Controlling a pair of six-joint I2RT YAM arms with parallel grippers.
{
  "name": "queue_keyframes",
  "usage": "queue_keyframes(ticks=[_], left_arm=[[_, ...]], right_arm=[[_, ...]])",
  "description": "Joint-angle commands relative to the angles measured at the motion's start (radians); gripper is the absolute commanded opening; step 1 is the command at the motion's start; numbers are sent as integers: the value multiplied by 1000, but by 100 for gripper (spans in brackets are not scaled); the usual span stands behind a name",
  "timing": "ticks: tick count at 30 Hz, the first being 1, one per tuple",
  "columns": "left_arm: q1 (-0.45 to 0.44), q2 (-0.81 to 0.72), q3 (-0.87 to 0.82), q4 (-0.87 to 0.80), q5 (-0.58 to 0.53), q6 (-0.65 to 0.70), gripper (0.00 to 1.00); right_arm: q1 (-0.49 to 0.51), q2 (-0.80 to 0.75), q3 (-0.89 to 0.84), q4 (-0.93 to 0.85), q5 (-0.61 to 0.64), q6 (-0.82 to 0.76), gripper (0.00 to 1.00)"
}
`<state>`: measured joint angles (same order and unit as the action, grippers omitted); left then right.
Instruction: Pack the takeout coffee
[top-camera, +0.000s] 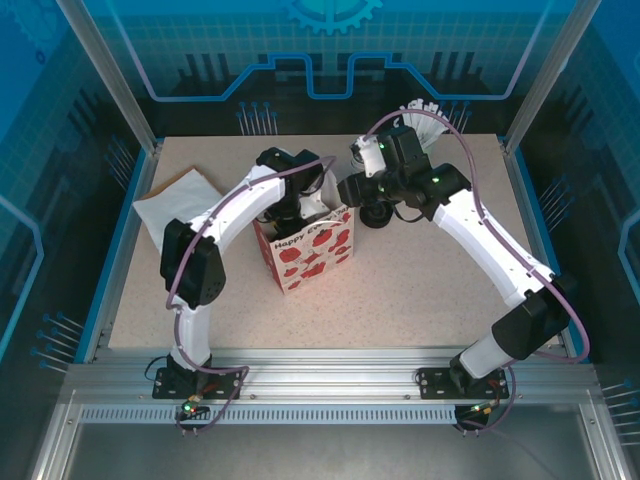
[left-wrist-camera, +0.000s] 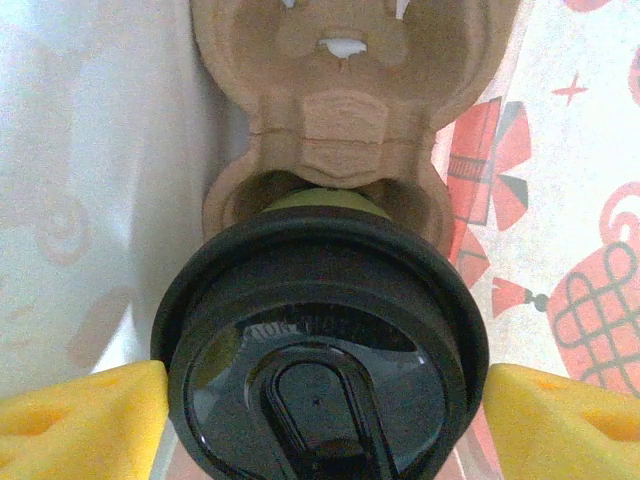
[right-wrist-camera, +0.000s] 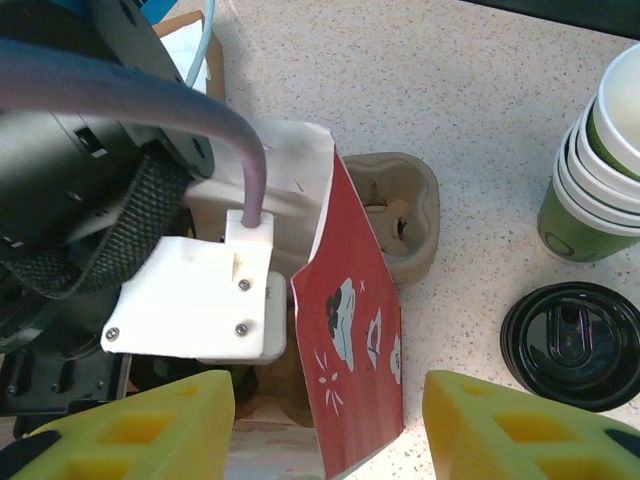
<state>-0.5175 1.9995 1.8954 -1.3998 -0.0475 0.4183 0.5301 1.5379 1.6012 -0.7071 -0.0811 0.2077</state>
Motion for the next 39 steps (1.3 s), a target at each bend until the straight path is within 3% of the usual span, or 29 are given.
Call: queue_keyframes(ticks=[1, 39], left_arm=[[-3, -51, 37, -12, 15, 4, 83], [-3, -212, 246, -59, 92, 37, 83]], right_arm=[[9, -39, -10, -17, 10, -10, 54], [11, -97, -24, -31, 27, -15, 54]])
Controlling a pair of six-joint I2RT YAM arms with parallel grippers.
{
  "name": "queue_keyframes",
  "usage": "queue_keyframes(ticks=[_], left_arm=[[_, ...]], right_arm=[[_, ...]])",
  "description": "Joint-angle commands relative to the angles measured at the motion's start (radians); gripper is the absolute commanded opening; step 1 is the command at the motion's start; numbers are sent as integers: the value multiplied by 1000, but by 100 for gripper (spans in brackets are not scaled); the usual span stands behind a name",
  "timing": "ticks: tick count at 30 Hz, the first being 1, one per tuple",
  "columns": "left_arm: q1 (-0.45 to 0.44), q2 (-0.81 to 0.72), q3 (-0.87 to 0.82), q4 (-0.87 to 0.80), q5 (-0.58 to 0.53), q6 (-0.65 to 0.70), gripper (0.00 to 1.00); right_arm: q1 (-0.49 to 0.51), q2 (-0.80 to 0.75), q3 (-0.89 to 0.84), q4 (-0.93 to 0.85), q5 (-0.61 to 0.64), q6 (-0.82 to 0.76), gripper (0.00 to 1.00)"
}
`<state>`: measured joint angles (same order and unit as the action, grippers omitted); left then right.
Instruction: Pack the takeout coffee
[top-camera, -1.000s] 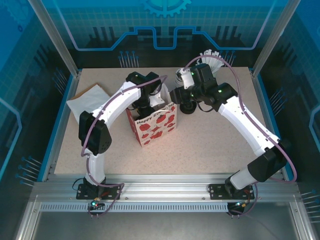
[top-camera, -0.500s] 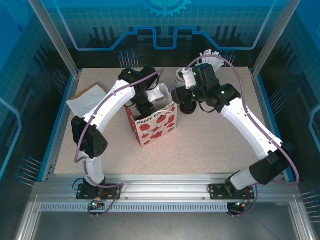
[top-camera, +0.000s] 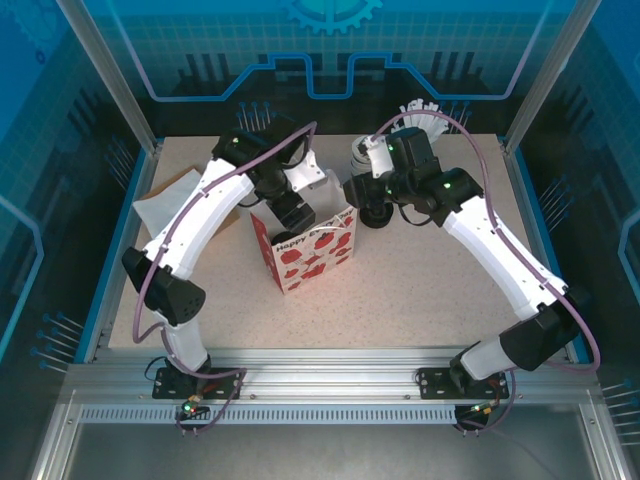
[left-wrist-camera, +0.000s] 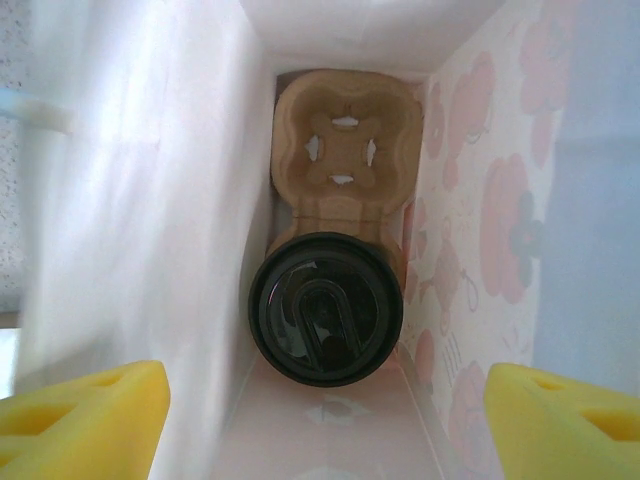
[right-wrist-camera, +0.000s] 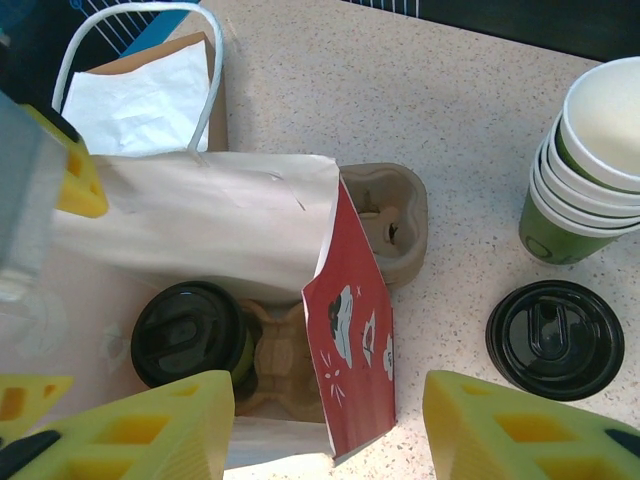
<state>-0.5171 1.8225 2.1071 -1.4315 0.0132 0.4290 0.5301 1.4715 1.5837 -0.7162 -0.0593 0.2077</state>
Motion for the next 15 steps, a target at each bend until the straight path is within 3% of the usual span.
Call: queue_keyframes(ticks=[1, 10, 15], left_arm=[[-3, -41, 40, -27, 31, 28, 83], [-3, -132, 43, 75, 81, -21, 83], [-1, -298, -104, 411, 90, -231, 84]], right_arm=[[11, -31, -7, -22, 4, -14, 54], [8, -72, -7, -29, 55, -33, 57], [-78, -146, -39, 24, 85, -35, 63]])
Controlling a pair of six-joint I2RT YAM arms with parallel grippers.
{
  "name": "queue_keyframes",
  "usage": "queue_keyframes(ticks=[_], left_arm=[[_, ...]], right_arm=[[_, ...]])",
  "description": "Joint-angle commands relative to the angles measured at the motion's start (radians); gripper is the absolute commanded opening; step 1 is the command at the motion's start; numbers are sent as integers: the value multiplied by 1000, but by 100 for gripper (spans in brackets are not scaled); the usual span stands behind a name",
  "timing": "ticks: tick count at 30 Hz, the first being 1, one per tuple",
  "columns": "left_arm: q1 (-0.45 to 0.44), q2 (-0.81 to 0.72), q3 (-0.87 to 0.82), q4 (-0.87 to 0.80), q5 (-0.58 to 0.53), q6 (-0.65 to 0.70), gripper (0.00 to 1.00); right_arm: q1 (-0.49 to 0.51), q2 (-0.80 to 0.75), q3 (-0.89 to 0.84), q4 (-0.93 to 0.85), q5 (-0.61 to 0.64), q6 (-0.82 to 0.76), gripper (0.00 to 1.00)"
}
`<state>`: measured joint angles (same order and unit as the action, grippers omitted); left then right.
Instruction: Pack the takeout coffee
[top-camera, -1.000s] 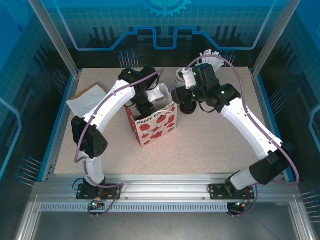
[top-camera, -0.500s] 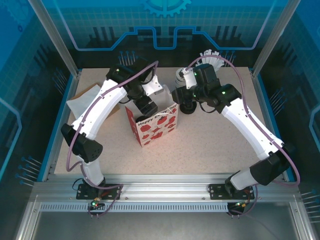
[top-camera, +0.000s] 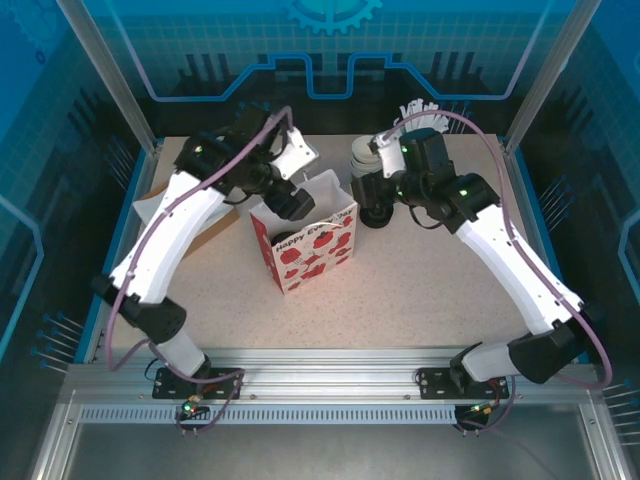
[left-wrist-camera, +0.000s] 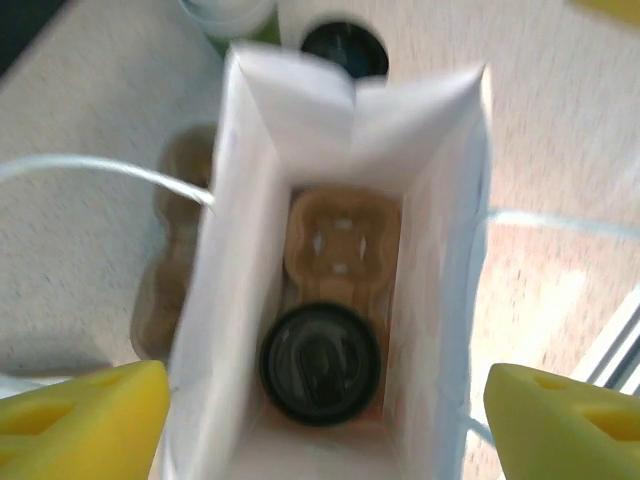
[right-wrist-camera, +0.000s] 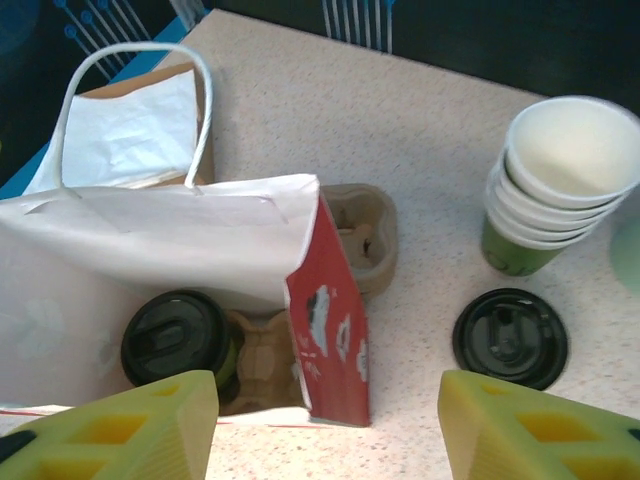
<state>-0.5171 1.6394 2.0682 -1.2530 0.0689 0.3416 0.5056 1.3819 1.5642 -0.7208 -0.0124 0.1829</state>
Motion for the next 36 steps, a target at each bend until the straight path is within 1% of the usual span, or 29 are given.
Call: queue_keyframes(ticks=[1, 3, 5, 8, 12, 14, 19, 25, 29, 32, 36], left_arm=[[2, -152, -116, 321, 34, -194, 84], [8, -235, -256, 526, 62, -339, 84], [10, -288, -360, 672, 94, -448, 84], [10, -331, -469, 834, 150, -603, 83], [8, -366, -602, 1049, 217, -801, 81], [5, -360, -624, 1094, 232, -851, 80], [-3, -344, -632, 1086, 222, -837, 80], [-10, -389, -689, 1107, 196, -792, 80], [-11, -401, -708, 1101, 193, -773, 80], [-11, -406, -711, 1092, 189, -754, 80], [-12, -409, -712, 1089, 186, -738, 80]], right_arm=[[-77, -67, -28, 38, 38, -5, 64], [-120, -81, -60, 81, 57, 1, 66], [-168, -76, -81, 109, 64, 18, 67], [-217, -47, -94, 151, 84, 29, 67], [-275, 41, -66, 195, 122, 34, 66], [-314, 94, -41, 205, 120, 58, 65], [-390, 199, 5, 228, 97, 84, 61], [-468, 283, 64, 228, 57, 96, 52], [-514, 347, 121, 223, 2, 118, 47], [-536, 403, 176, 218, -32, 137, 44], [-546, 483, 258, 201, -70, 163, 44]])
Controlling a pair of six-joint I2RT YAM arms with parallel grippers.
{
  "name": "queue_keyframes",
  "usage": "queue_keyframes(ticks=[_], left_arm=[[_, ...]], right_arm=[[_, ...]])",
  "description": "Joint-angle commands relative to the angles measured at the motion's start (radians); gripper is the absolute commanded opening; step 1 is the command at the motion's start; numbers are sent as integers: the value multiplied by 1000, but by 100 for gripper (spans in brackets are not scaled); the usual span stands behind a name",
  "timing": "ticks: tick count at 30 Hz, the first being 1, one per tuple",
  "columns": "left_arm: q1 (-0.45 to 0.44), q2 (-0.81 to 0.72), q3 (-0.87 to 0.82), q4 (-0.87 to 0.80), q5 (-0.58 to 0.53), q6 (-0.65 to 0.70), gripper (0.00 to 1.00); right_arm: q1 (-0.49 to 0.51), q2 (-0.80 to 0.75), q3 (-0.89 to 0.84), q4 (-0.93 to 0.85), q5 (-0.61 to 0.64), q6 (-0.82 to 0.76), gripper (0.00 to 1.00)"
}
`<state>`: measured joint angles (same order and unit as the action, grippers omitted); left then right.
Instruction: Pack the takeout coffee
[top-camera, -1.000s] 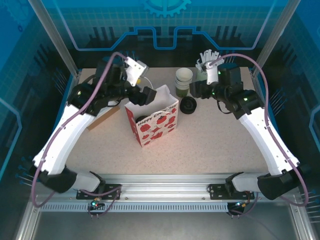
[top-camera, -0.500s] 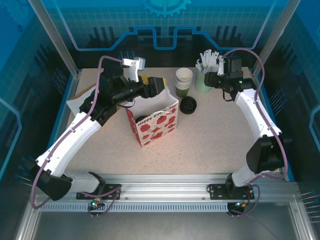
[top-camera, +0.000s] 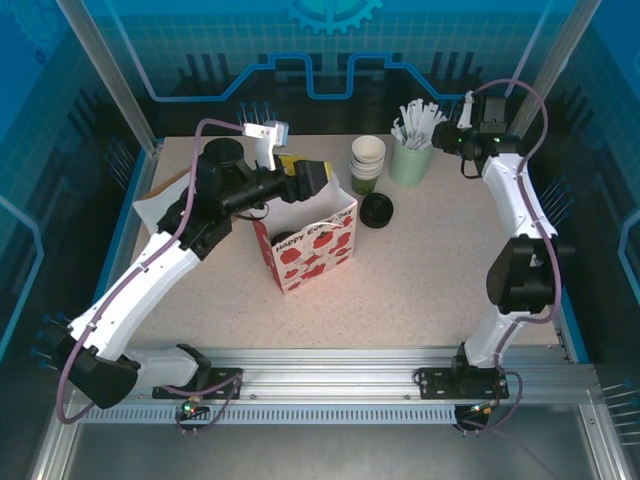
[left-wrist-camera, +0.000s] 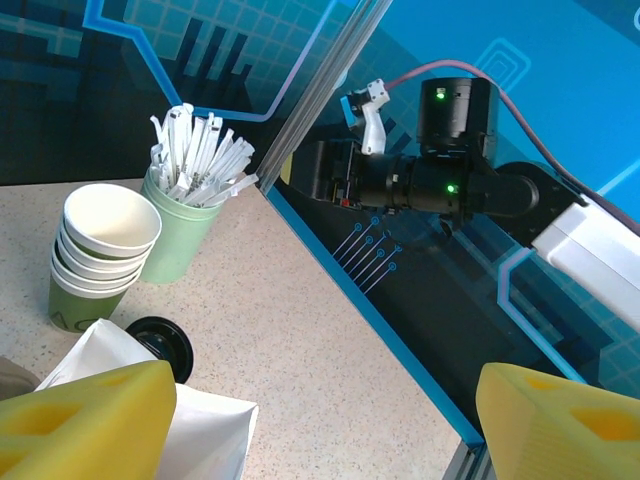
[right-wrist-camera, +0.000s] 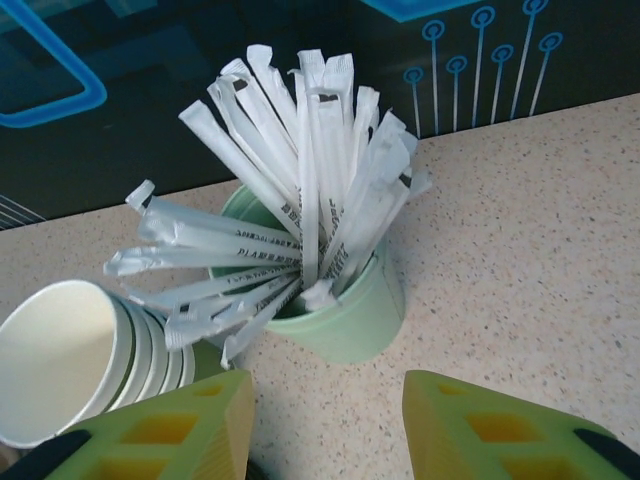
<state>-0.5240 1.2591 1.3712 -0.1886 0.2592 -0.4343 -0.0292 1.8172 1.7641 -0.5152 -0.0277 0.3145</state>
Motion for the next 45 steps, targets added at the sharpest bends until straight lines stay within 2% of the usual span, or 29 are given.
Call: queue_keyframes(ticks=[1, 12, 24, 28, 36, 45], left_arm=[[-7, -29, -15, 23, -2, 40, 80], [-8, -36, -26, 15, 3, 49, 80], [-8, -59, -50, 8, -6, 58, 80], [-8, -70, -61, 5, -8, 61, 81], [-8, -116, -89, -36, -29, 73, 82], [-7, -209, -160, -76, -46, 81, 83]], right_arm=[[-12, 70, 81, -12, -61, 36, 44], [-17, 243, 241, -68, -64, 40, 34], [-18, 256, 250, -54, -107, 37, 11], [-20, 210, 241, -55, -107, 35, 8], [-18, 43, 178, -62, -106, 15, 10], [-2, -264, -22, -12, 12, -10, 11]])
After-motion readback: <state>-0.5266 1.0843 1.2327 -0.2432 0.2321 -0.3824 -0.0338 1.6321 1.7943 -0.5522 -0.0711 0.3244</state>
